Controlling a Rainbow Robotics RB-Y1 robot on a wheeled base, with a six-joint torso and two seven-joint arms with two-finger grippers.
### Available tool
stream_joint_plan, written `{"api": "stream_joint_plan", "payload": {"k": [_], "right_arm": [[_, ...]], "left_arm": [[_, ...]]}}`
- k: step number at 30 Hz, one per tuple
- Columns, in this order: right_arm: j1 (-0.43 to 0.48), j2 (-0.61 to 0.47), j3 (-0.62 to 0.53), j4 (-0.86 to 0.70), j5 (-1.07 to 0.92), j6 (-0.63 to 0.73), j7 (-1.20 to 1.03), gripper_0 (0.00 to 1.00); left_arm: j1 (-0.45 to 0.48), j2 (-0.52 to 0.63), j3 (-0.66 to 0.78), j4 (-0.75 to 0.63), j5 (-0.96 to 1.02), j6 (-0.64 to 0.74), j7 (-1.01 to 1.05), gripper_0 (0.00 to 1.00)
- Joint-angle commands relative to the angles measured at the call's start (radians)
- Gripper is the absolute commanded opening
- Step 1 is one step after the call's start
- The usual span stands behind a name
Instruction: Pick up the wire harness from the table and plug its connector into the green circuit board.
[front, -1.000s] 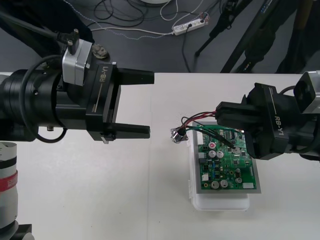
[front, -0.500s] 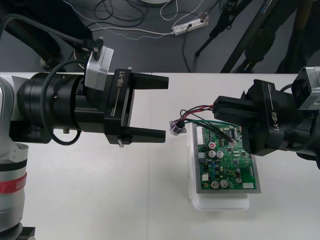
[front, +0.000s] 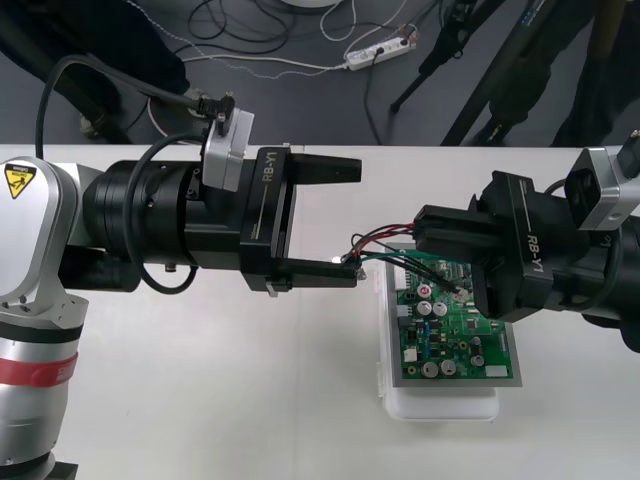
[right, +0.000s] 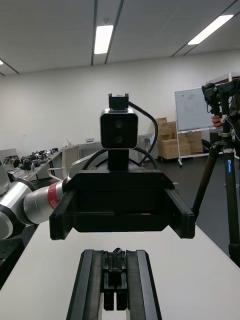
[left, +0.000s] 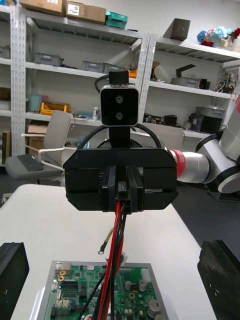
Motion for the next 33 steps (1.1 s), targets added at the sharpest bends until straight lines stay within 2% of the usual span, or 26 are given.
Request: {"api": "stream_joint_plan", "payload": {"k": [1,12,33], "right_arm": [[0.012,0.01,0.018,-0.039,-0.002,0.009,0.013,0.0],[0.012,0.011,0.023,-0.04,-0.008,0.009,0.013,0.0],[0.012,0.019,0.024,-0.04,-0.026,0.009,0.014,0.0]], "left_arm": [[-0.026,-0.008,-0.032,0.011,0.02,0.059,-0.031,1.0],[-0.031,-0.008,-0.081,0.104,0.105,0.064,-0.182,1.0],[-0.045,-0.017,-0.177,0.104,0.127,0.167,-0.189,1.0]]}}
